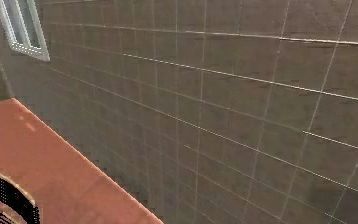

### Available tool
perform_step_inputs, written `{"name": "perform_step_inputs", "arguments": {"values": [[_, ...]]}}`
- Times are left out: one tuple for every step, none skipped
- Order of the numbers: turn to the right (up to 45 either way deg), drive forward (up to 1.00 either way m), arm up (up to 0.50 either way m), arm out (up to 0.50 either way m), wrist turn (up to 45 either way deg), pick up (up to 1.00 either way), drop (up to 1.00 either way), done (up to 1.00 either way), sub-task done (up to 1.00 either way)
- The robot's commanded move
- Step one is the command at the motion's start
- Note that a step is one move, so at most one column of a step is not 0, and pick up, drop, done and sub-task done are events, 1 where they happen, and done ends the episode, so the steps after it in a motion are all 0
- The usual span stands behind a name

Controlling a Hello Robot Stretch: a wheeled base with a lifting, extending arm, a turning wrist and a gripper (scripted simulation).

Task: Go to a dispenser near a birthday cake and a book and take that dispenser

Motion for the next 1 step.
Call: {"name": "perform_step_inputs", "arguments": {"values": [[9.0, 0.0, 0.0, 0.0, 0.0, 0.0, 0.0, 0.0, 0.0]]}}
